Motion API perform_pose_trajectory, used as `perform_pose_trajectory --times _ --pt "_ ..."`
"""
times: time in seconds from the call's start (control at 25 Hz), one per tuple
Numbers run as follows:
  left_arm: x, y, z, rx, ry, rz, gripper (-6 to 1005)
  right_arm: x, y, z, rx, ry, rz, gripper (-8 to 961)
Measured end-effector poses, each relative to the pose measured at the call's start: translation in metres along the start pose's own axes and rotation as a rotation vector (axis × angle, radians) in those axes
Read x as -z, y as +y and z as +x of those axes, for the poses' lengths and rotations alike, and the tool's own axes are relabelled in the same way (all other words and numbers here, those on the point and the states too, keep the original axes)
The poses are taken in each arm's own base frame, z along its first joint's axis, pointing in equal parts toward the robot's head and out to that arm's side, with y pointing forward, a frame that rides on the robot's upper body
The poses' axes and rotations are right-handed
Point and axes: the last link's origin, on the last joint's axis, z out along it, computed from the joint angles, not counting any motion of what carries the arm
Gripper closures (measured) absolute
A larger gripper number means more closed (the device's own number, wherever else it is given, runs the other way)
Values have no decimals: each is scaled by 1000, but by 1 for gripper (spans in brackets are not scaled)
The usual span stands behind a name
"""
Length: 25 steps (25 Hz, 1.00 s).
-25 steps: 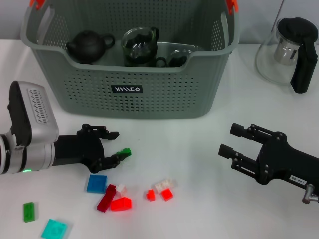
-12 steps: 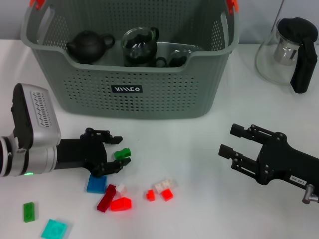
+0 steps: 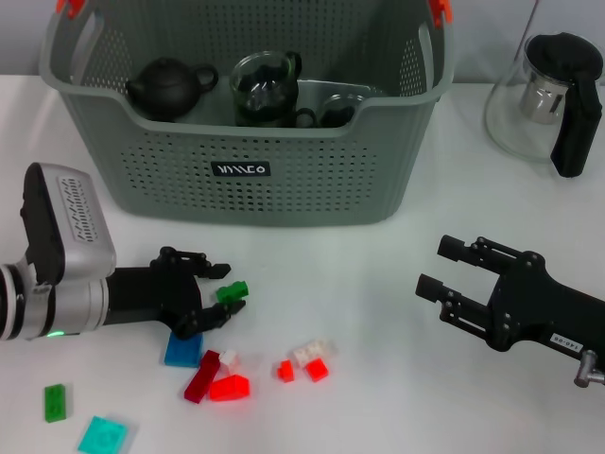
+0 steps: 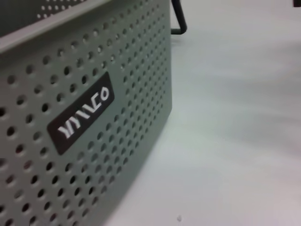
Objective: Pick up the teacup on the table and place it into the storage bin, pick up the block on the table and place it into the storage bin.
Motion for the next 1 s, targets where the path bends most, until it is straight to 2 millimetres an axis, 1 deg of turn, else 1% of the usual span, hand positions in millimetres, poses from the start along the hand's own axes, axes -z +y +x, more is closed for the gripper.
perform_pose_trajectory --times 0.28,0.44,0.84,0.92,1.0 --pt "0 -9 1 75 -26 29 685 0 0 0 0 3 -2 315" --pt "-1 -10 3 82 -38 18 837 1 1 1 -1 2 -3 315" --pt "7 -8 11 74 0 -25 865 3 2 2 -7 0 3 315" --pt "13 -9 15 79 24 -43 868 3 2 2 -7 -1 2 315" --pt "25 -11 23 88 74 -73 869 3 2 2 -7 -2 1 315"
